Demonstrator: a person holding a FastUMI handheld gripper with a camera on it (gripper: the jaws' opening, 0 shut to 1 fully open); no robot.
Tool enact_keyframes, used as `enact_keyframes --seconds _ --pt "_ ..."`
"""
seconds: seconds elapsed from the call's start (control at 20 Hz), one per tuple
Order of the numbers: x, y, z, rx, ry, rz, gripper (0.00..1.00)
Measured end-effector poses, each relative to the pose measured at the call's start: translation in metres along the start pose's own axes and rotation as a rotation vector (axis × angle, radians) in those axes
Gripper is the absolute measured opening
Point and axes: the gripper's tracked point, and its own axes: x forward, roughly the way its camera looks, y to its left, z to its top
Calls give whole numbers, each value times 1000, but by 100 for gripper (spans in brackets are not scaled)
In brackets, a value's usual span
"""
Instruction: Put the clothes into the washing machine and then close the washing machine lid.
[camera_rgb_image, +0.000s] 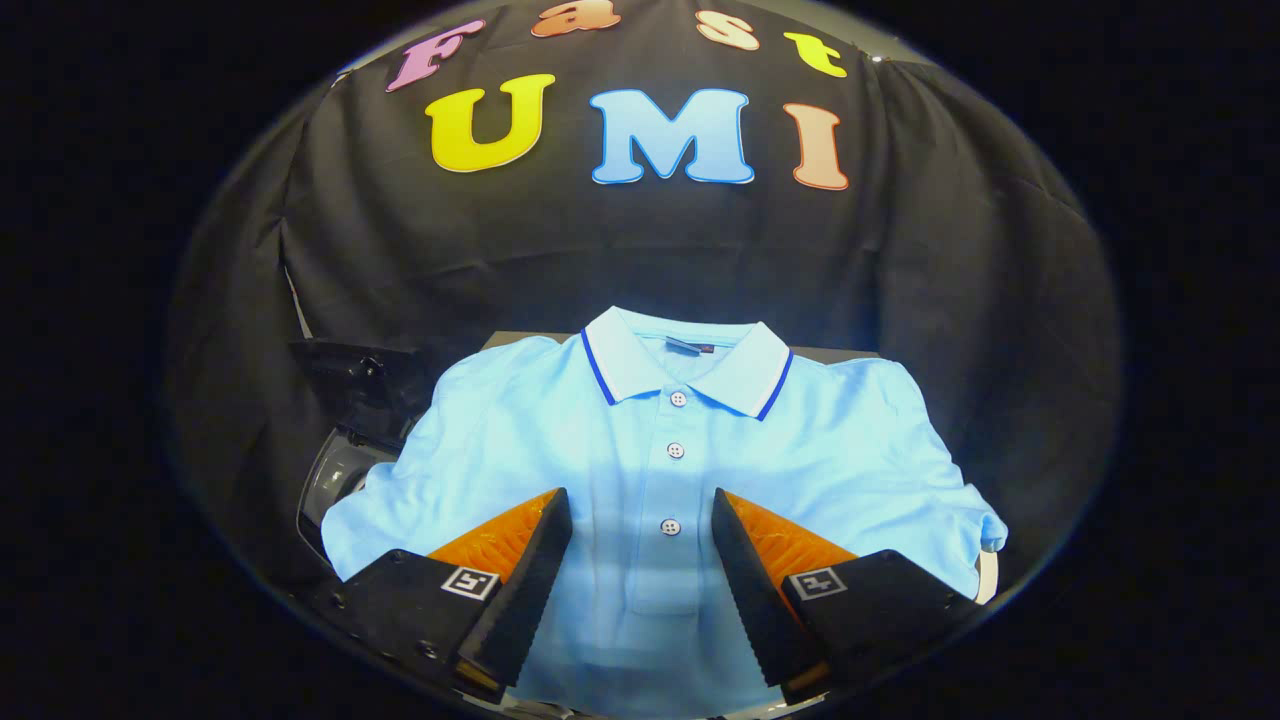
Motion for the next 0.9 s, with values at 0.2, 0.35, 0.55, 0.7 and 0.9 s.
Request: enact_keyframes --seconds 0.2,0.35,0.55,0.7,0.9 --pt "1 -1 5 6 11 1 66" --pt "3 -1 2 17 40 6 42" --pt "1 -2 6 45 15 -5 2" --pt "1 0 7 32 7 -9 2" --pt "-1 0 9 121 -8 29 2"
